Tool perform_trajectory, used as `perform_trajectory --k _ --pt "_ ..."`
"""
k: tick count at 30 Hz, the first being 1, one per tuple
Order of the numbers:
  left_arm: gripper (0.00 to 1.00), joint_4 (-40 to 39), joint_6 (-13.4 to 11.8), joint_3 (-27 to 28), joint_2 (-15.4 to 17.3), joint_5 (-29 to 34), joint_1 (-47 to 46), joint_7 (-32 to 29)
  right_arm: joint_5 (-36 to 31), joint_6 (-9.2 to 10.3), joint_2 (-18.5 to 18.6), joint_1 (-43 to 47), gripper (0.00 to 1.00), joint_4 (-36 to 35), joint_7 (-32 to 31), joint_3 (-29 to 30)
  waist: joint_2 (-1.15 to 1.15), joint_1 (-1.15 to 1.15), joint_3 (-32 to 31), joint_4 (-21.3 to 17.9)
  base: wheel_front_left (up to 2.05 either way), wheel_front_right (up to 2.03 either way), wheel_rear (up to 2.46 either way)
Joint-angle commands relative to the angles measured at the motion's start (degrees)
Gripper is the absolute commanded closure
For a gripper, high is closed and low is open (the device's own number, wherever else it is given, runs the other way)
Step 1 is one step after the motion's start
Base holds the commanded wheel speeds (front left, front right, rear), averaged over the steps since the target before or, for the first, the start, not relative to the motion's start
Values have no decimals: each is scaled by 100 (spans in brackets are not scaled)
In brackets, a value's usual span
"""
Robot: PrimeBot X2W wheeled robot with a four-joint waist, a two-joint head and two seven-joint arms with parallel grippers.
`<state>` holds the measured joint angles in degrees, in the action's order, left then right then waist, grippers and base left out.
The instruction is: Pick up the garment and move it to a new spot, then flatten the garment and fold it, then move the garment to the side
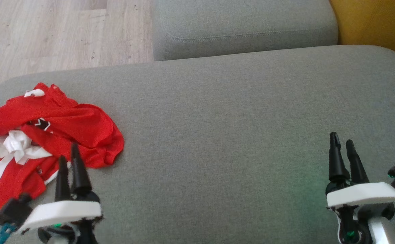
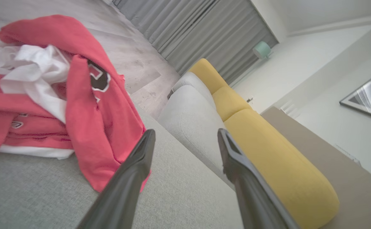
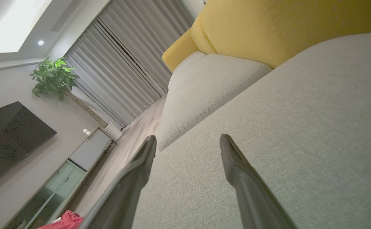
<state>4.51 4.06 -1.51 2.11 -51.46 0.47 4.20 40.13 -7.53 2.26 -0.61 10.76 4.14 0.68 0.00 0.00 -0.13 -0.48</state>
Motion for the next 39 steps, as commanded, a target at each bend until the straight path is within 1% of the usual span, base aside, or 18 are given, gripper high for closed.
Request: perform_trajectory --k 1,4,12,17,21,24,31,36,39 --pt "0 -247 6 19 51 196 -176 59 -186 2 41 -242 0 -244 70 -96 0 0 -2 -1 0 0 0" --pt "0 -264 33 -150 52 662 -166 110 -455 2 42 -235 0 -261 120 -147 0 0 -6 0 0 0 0" --pt "0 -316 -98 -479 108 1625 -165 246 -1132 3 44 -204 0 -307 256 -209 0 0 -9 14 0 0 0" --pt "0 -251 -283 -697 212 2111 -158 331 -1557 3 46 -193 0 -342 340 -249 0 0 -15 12 0 0 0" --pt "0 -205 -412 -897 316 2439 -188 399 -1739 3 48 -177 0 -394 408 -256 0 0 -18 6 0 0 0" --pt "0 -180 -479 -1070 398 2660 -201 449 -1998 3 49 -152 0 -400 458 -296 0 0 -26 -3 0 0 0" --pt "0 -185 -810 -1379 557 3188 -235 568 -2631 3 51 -137 0 -419 577 -371 0 0 -40 -16 0 0 0" --pt "0 -163 -933 -1585 662 3465 -242 636 -2935 3 53 -114 0 -444 644 -402 0 0 -50 -23 0 0 0" --pt "0 -130 -1068 -1760 767 3753 -269 687 -3188 3 54 -112 0 -493 695 -449 0 0 -57 -34 0 0 0"
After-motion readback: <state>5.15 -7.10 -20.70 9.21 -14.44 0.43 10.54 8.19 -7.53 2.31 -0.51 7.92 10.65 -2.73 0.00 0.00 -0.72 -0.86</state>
